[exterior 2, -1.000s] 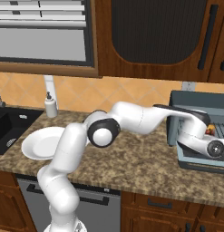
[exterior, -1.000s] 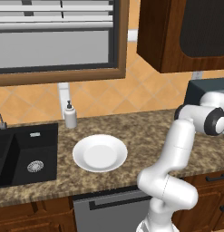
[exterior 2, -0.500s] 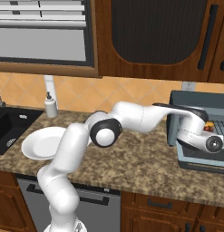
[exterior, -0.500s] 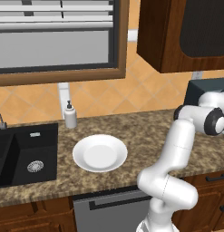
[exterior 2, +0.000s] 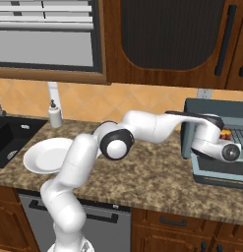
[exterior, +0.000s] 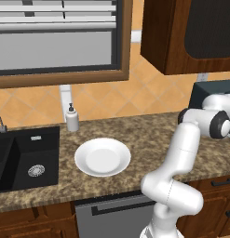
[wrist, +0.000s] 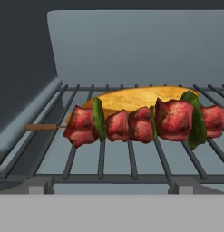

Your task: Pick up the kebab skewer and baguette bread, and place them inside the toaster oven. Close the toaster oven door and start by setting the timer.

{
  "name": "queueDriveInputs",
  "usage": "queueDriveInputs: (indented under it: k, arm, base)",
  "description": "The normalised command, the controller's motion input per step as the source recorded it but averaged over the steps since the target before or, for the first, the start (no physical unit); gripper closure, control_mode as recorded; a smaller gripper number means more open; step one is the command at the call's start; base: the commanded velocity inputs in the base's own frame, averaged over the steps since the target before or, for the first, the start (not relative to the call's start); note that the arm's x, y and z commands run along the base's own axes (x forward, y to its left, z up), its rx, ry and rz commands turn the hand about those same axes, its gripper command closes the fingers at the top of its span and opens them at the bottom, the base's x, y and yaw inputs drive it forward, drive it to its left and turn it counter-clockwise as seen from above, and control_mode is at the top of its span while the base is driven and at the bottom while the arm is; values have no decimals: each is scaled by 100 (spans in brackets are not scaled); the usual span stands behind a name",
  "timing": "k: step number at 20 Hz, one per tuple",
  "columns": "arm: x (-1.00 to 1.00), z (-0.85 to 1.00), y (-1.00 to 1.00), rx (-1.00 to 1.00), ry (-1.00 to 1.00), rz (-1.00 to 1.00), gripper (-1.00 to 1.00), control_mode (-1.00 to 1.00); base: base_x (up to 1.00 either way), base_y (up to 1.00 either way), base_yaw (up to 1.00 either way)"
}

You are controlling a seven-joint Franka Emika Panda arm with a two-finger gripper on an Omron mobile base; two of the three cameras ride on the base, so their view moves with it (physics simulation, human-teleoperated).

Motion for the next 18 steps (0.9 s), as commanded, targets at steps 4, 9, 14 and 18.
queueDriveInputs:
  k: [4, 9, 14, 18]
  arm:
    - [21, 0, 0, 0, 0, 0, -100, -100]
    - [22, 0, -2, 0, 0, 0, -100, -100]
    - [22, 0, -5, 0, 0, 0, -100, -100]
    - [26, -1, -1, 0, 0, 0, -100, -100]
  base:
    - [0, 0, 0]
    - [0, 0, 0]
    - [0, 0, 0]
    - [0, 0, 0]
